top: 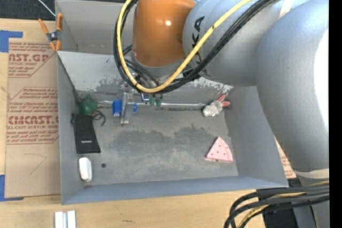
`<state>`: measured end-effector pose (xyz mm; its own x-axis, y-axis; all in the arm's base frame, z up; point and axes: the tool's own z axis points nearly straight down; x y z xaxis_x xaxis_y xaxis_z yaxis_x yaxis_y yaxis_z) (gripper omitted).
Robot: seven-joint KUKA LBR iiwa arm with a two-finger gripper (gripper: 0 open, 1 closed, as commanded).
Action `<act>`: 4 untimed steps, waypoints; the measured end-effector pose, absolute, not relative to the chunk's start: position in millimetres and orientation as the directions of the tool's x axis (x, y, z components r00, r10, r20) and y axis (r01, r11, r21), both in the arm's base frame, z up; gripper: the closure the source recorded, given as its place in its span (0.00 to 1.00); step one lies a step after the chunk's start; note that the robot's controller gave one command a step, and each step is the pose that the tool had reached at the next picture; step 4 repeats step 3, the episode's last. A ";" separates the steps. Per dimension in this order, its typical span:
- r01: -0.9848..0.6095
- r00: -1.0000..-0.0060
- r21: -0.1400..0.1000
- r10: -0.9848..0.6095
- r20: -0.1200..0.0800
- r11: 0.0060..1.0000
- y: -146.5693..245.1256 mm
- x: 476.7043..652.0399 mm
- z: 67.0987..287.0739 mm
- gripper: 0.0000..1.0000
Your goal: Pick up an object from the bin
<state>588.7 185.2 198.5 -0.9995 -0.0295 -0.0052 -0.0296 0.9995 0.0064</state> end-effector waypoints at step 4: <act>-0.053 -0.998 0.008 -0.053 -0.018 0.999 163.4 593.7 203.1 1.00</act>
Offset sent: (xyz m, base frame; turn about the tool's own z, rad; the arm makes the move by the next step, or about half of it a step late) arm -0.0153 -0.0140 0.0861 0.0151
